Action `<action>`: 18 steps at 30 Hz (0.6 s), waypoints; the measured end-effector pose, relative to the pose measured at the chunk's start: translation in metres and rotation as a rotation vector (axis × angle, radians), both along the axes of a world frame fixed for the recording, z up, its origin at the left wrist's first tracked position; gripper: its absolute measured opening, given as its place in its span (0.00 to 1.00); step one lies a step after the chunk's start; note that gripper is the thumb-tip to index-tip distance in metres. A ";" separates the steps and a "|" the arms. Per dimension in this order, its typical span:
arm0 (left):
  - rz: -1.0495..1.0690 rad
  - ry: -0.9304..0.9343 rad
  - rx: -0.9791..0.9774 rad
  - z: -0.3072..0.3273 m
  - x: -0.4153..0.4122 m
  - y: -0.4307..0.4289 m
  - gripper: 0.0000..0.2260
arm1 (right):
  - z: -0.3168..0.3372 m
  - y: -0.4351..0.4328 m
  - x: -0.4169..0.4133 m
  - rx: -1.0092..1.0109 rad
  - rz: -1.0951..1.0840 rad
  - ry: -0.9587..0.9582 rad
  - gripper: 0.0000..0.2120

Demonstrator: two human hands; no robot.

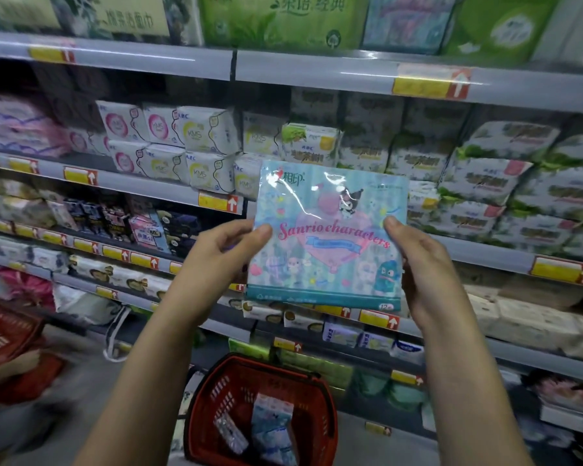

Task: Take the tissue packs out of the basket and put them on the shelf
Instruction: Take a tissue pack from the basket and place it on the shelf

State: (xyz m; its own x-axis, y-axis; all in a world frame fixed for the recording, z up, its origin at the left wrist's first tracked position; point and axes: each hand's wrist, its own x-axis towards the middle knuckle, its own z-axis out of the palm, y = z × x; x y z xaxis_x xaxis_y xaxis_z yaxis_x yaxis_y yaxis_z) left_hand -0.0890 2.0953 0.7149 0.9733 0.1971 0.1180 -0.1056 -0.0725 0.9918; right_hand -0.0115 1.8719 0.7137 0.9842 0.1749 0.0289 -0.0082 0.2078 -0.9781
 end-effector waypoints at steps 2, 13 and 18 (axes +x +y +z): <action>-0.001 0.001 0.008 0.001 0.003 -0.012 0.14 | 0.004 -0.013 0.001 0.002 -0.008 -0.025 0.17; -0.052 -0.020 -0.004 0.019 0.028 -0.070 0.15 | 0.025 -0.082 0.006 0.026 -0.075 -0.105 0.10; -0.112 -0.017 0.013 0.026 0.042 -0.088 0.17 | 0.030 -0.102 0.005 0.011 -0.133 -0.124 0.23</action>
